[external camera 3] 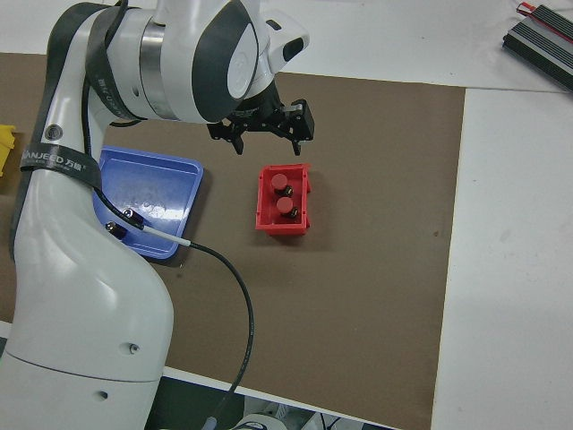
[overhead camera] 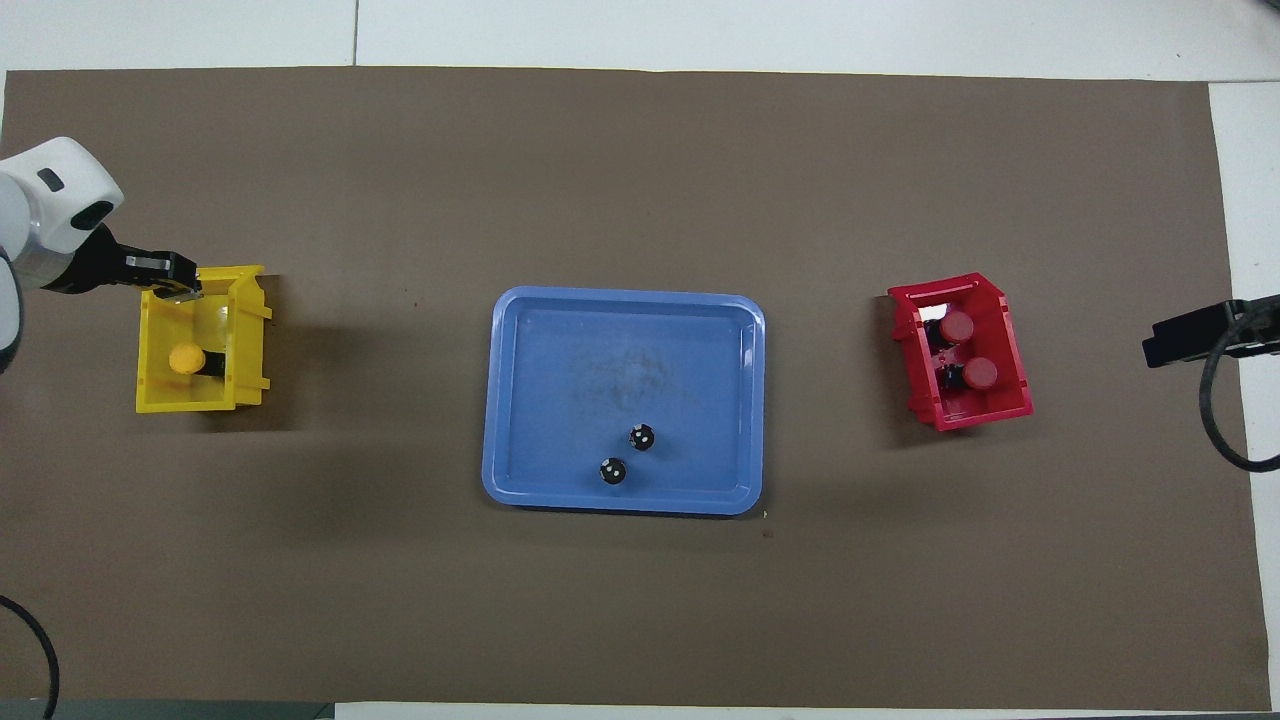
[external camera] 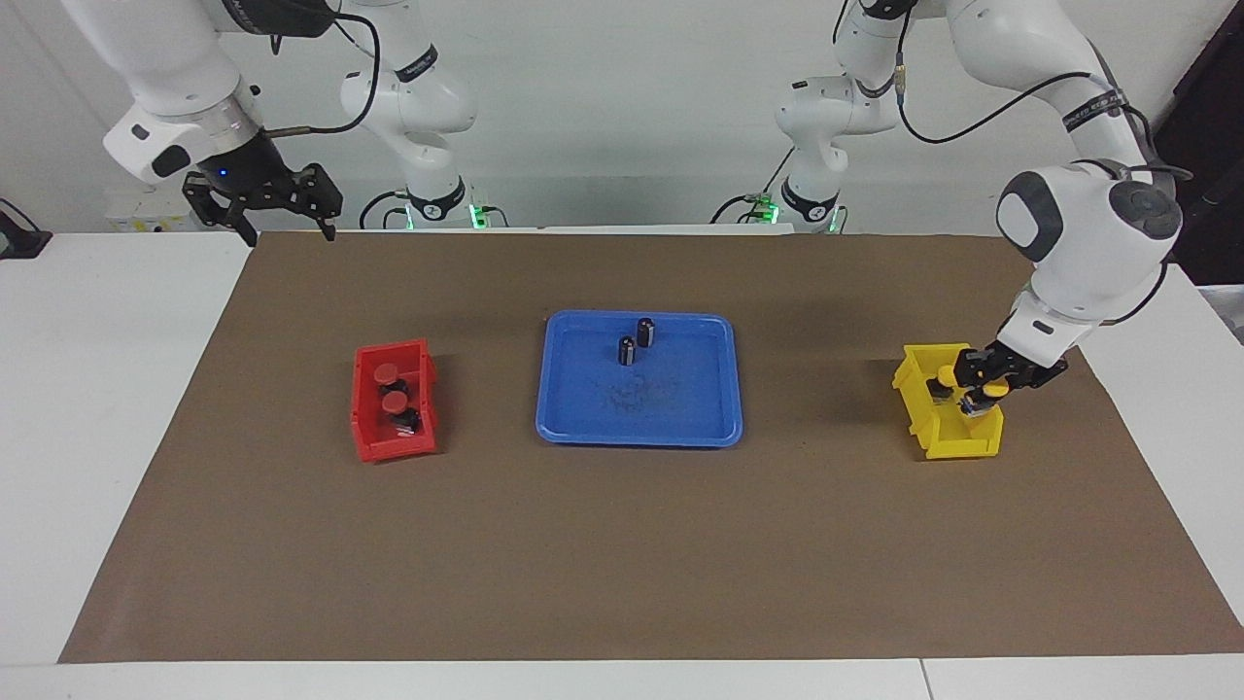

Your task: Sort red and yellow buttons by color

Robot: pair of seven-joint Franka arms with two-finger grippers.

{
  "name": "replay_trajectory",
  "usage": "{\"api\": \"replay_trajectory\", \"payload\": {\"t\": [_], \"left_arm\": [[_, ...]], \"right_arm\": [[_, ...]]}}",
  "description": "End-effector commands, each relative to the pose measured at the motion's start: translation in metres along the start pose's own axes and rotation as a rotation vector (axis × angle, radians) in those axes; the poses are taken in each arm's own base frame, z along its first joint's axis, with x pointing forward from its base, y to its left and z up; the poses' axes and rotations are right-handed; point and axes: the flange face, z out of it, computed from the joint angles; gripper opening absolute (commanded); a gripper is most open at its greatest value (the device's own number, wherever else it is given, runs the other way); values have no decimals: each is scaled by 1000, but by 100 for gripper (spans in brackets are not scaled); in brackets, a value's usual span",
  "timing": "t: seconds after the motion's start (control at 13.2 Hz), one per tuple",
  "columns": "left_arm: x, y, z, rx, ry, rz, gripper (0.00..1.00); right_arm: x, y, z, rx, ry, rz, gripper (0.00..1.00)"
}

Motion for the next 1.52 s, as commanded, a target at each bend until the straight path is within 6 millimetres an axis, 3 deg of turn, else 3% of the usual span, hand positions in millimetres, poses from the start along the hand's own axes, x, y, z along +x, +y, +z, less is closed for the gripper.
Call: {"api": "replay_trajectory", "payload": {"t": [0.0, 0.3, 0.38, 0.46, 0.53, 0.61, 0.91, 1.14, 1.22, 1.29, 1.44], "left_arm": [[-5, -16, 28, 1, 14, 10, 1], [-10, -15, 56, 2, 13, 46, 2], [-10, -14, 60, 1, 8, 52, 15], [-10, -10, 62, 0, 7, 54, 49], [-10, -9, 62, 0, 5, 51, 66], [-11, -11, 61, 0, 5, 48, 70], [-9, -15, 51, -2, 1, 39, 72], [4, -17, 5, -9, -24, 41, 77], [9, -14, -18, -13, -40, 47, 94], [12, -14, -39, -27, -61, 40, 100], [13, 0, -81, -80, -57, -43, 100]], "right_arm": [[8, 10, 3, -6, 7, -5, 100], [7, 10, 7, -5, 4, -4, 100], [7, 11, 7, -5, 9, -2, 100], [7, 11, 8, -5, 6, -1, 100], [6, 11, 7, -5, 4, -2, 100], [5, 10, 7, -4, 1, -1, 100], [4, 10, 6, -4, 6, 7, 100], [4, 10, 6, -3, 3, 7, 100], [4, 10, 6, -3, 3, 7, 100], [4, 9, 6, -3, 3, 5, 100], [4, 10, 6, -3, 3, 7, 100]]}}
